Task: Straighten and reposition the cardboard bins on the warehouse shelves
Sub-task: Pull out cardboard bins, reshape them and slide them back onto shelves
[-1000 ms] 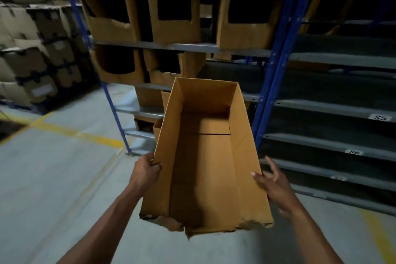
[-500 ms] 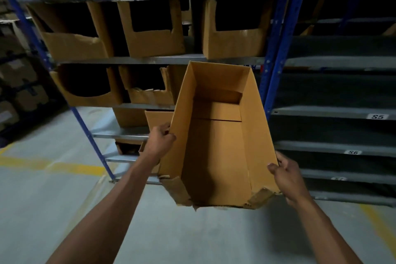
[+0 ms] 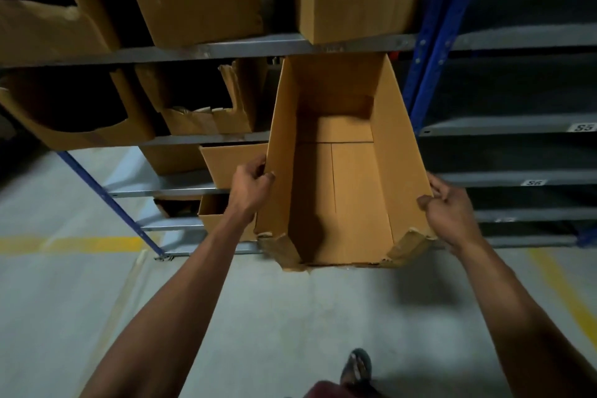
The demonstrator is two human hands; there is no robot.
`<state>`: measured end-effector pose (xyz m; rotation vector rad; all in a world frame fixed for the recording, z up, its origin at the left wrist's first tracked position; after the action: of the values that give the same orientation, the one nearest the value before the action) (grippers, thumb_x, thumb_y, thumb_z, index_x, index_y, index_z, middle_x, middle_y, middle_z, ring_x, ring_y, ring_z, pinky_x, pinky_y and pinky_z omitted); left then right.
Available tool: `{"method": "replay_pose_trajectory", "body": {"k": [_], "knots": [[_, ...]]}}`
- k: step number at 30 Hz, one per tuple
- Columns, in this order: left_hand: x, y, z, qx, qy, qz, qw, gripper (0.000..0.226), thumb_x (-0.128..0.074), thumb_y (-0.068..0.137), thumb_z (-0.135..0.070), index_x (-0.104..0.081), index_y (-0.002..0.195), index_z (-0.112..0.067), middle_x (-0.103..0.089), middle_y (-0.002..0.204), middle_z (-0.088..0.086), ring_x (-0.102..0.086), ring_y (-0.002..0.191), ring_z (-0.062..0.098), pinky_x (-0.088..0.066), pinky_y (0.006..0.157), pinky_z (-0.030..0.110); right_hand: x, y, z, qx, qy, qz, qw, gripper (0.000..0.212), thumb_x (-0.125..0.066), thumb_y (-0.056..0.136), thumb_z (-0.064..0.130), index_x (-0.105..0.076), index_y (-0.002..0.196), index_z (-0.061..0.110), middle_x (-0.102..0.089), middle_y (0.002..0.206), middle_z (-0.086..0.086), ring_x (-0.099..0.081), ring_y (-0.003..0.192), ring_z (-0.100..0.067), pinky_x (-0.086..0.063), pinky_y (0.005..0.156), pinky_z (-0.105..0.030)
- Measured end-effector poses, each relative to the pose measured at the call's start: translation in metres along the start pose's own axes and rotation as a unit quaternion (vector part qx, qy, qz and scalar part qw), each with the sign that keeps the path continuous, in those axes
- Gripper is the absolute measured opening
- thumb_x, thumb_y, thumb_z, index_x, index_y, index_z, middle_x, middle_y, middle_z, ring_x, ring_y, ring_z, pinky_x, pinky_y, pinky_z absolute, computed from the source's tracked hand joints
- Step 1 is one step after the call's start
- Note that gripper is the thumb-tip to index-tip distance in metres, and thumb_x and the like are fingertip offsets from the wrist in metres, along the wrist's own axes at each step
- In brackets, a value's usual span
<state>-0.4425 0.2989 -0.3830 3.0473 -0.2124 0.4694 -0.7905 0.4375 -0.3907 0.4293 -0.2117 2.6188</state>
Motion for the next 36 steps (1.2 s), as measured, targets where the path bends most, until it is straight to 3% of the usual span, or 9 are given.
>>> {"method": "replay_pose_trajectory", "body": {"k": [4, 7, 10, 14, 17, 19, 27, 32, 36], "knots": [[-0.016, 0.028, -0.02, -0.013, -0.058, 0.043, 0.997, 0.062, -0.07, 0.101, -0.026, -0.046, 0.157, -0.036, -0.061, 0.147, -0.005, -0.062, 0.128, 0.016, -0.056, 0.098, 0.044, -0.003, 0.042, 0.037, 0.011, -0.011, -0.006, 1.0, 0.046, -0.055, 0.102, 0.008, -0.055, 0.146, 0.023, -0.063, 0.116, 0.011, -0.062, 0.105, -0.009, -0.049, 0.095, -0.038], [-0.034, 0.035, -0.034, -0.05, -0.123, 0.093, 0.987, 0.068, -0.073, 0.098, -0.026, -0.043, 0.158, -0.041, -0.057, 0.147, -0.018, -0.056, 0.135, 0.007, -0.051, 0.103, 0.04, 0.009, 0.099, 0.051, 0.006, 0.005, -0.067, 0.998, 0.039, -0.06, 0.098, 0.008, -0.064, 0.134, 0.023, -0.068, 0.116, 0.008, -0.065, 0.107, -0.012, -0.053, 0.098, -0.041], [-0.049, 0.04, -0.012, -0.064, -0.14, 0.126, 0.98, 0.083, -0.078, 0.092, -0.026, -0.036, 0.162, -0.041, -0.049, 0.161, -0.008, -0.048, 0.148, 0.018, -0.046, 0.114, 0.055, 0.015, 0.164, 0.065, 0.026, 0.003, -0.111, 0.993, 0.027, -0.067, 0.092, 0.016, -0.07, 0.116, 0.029, -0.071, 0.105, 0.012, -0.067, 0.101, -0.009, -0.056, 0.098, -0.045], [-0.067, 0.053, 0.026, 0.001, -0.089, 0.085, 0.992, 0.098, -0.09, 0.082, -0.019, -0.037, 0.16, -0.045, -0.052, 0.157, -0.012, -0.053, 0.142, 0.01, -0.05, 0.113, 0.043, 0.028, 0.231, 0.1, 0.115, 0.02, -0.213, 0.97, 0.013, -0.067, 0.096, 0.029, -0.072, 0.109, 0.027, -0.071, 0.111, 0.008, -0.068, 0.103, -0.006, -0.06, 0.094, -0.038], [-0.074, 0.075, 0.029, 0.004, -0.038, 0.022, 0.999, 0.077, -0.087, 0.085, -0.021, -0.052, 0.153, -0.032, -0.064, 0.144, -0.009, -0.066, 0.123, 0.006, -0.062, 0.094, 0.031, 0.06, 0.239, 0.111, 0.17, 0.123, -0.339, 0.917, 0.021, -0.059, 0.098, 0.04, -0.069, 0.109, 0.024, -0.071, 0.109, 0.007, -0.067, 0.1, -0.002, -0.058, 0.092, -0.031], [-0.078, 0.089, 0.032, 0.008, -0.019, -0.021, 1.0, 0.055, -0.084, 0.088, -0.024, -0.065, 0.14, -0.023, -0.073, 0.132, -0.008, -0.073, 0.109, 0.003, -0.065, 0.09, 0.036, 0.067, 0.22, 0.096, 0.169, 0.129, -0.383, 0.899, 0.028, -0.053, 0.102, 0.043, -0.067, 0.11, 0.02, -0.068, 0.105, 0.007, -0.064, 0.094, 0.0, -0.055, 0.087, -0.026], [-0.079, 0.106, 0.033, 0.009, 0.047, -0.186, 0.981, 0.016, -0.085, 0.087, -0.03, -0.073, 0.098, -0.032, -0.073, 0.095, -0.019, -0.067, 0.086, -0.005, -0.05, 0.07, 0.011, -0.016, 0.222, -0.034, 0.145, -0.01, -0.201, 0.969, 0.053, -0.066, 0.098, 0.023, -0.052, 0.149, 0.014, -0.05, 0.125, 0.0, -0.061, 0.099, -0.011, -0.055, 0.093, -0.034], [-0.076, 0.16, 0.028, 0.012, 0.042, -0.203, 0.978, 0.015, -0.085, 0.087, -0.032, -0.075, 0.097, -0.024, -0.075, 0.087, -0.014, -0.071, 0.082, -0.005, -0.062, 0.073, 0.025, -0.032, 0.28, -0.01, 0.184, -0.112, -0.164, 0.963, 0.06, -0.06, 0.096, 0.009, -0.044, 0.154, 0.011, -0.062, 0.105, -0.004, -0.06, 0.096, -0.019, -0.052, 0.091, -0.038], [-0.085, 0.211, 0.02, 0.0, 0.054, -0.182, 0.982, 0.01, -0.081, 0.091, -0.033, -0.072, 0.096, -0.033, -0.074, 0.09, -0.013, -0.072, 0.085, 0.001, -0.063, 0.079, 0.033, -0.047, 0.323, -0.001, 0.161, -0.152, -0.127, 0.967, 0.07, -0.059, 0.098, 0.014, -0.032, 0.161, 0.024, -0.068, 0.131, 0.006, -0.067, 0.108, -0.02, -0.058, 0.09, -0.043]]}}
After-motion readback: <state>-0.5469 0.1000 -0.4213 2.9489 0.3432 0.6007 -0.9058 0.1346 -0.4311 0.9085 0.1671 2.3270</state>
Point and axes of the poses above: each hand's wrist, its own y-axis towards the middle knuckle, its own x-axis out of the back of the hand, z = x × y, the point moved 9 cm from there along y, towards the middle knuckle
